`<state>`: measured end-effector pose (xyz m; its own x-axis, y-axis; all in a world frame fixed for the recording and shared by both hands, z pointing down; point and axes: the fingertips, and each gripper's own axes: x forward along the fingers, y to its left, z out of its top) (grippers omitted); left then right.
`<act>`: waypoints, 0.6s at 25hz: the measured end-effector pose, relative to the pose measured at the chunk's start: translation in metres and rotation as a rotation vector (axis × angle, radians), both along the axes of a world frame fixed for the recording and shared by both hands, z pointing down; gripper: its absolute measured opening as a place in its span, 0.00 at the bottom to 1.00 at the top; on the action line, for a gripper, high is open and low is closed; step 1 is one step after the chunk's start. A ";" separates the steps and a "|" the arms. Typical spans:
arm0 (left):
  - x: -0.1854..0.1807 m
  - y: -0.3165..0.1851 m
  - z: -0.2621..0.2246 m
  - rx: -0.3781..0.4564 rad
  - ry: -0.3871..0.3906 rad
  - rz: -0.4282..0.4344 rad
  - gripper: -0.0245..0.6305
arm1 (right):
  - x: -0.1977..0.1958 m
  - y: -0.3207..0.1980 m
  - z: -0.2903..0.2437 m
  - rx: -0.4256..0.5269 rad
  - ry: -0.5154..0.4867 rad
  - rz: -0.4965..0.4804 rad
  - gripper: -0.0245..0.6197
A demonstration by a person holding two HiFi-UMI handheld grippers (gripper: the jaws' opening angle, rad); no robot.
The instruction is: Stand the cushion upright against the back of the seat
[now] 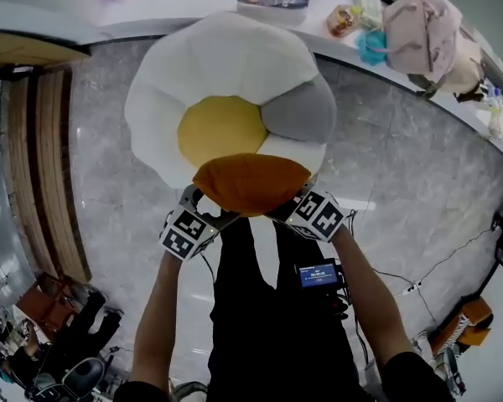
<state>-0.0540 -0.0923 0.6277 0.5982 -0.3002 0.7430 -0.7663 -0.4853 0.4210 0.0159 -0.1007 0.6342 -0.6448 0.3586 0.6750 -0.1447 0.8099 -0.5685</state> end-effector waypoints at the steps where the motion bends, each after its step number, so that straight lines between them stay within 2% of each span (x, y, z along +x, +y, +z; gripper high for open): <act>1: 0.000 -0.002 0.012 -0.002 -0.008 0.003 0.64 | 0.000 -0.002 0.011 0.007 0.004 -0.001 0.49; 7: -0.015 -0.034 0.070 -0.001 -0.069 0.009 0.63 | -0.013 -0.037 0.070 0.071 -0.009 -0.009 0.47; 11: -0.027 -0.051 0.099 0.001 -0.096 0.026 0.64 | -0.025 -0.053 0.101 0.083 -0.053 -0.007 0.46; 15: -0.036 -0.070 0.128 0.015 -0.114 0.045 0.64 | -0.034 -0.072 0.130 0.108 -0.056 0.002 0.46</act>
<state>-0.0903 -0.1619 0.7561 0.5228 -0.2864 0.8029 -0.7865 -0.5253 0.3247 -0.0184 -0.1726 0.7647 -0.6830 0.2845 0.6727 -0.1173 0.8663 -0.4855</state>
